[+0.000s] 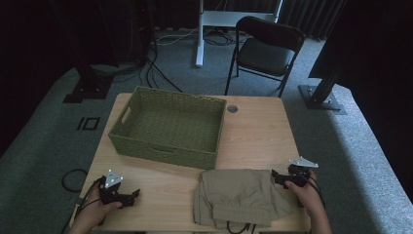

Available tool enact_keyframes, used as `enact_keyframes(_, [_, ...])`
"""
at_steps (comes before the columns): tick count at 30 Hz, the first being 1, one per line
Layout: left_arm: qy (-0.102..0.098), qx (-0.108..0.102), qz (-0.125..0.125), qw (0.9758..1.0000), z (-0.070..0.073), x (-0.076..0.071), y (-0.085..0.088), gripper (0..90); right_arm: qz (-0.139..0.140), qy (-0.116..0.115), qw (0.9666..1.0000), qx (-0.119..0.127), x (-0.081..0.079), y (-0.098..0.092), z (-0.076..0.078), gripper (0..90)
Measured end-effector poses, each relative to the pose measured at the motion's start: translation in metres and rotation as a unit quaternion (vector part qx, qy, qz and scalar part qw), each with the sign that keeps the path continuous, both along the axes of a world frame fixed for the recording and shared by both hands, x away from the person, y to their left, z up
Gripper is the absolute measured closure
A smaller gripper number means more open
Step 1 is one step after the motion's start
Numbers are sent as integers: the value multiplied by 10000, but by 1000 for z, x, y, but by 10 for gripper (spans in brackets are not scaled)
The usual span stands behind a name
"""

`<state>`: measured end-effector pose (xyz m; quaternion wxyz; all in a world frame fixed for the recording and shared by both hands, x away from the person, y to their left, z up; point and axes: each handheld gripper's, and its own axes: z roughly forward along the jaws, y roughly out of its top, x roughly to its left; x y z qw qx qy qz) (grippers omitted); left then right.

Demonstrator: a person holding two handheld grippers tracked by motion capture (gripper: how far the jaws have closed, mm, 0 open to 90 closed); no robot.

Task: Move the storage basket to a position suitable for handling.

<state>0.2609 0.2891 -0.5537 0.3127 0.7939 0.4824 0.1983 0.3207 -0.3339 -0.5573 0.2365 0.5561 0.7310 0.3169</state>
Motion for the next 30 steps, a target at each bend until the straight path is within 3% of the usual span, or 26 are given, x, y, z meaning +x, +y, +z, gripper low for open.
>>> enact_keyframes(8, [8, 7, -280, 9996, 0, 2, 5, 15, 35, 3, 10000, 4, 2, -1, 0, 114])
enact_keyframes(11, [98, 82, -328, 9994, 3, 5, 7, 16, 3, 8, 10000, -15, 7, 2, 1, 115])
enact_keyframes(15, [29, 60, -299, 9995, 6, 8, 10, 161, -90, -47, 9999, 1, 14, 4, 4, 115])
enact_keyframes(19, [-67, -36, -118, 9999, 9, 14, 16, 154, -170, -166, 9997, 70, 19, 5, 10, 115])
enact_keyframes(28, [-219, -71, -40, 9997, 22, 20, 26, 153, -110, -332, 9994, 71, 27, 12, 31, 115])
enact_keyframes(30, [-446, -125, 10, 9989, 36, 25, 31, 153, -35, -398, 9991, 140, 29, 19, 42, 115])
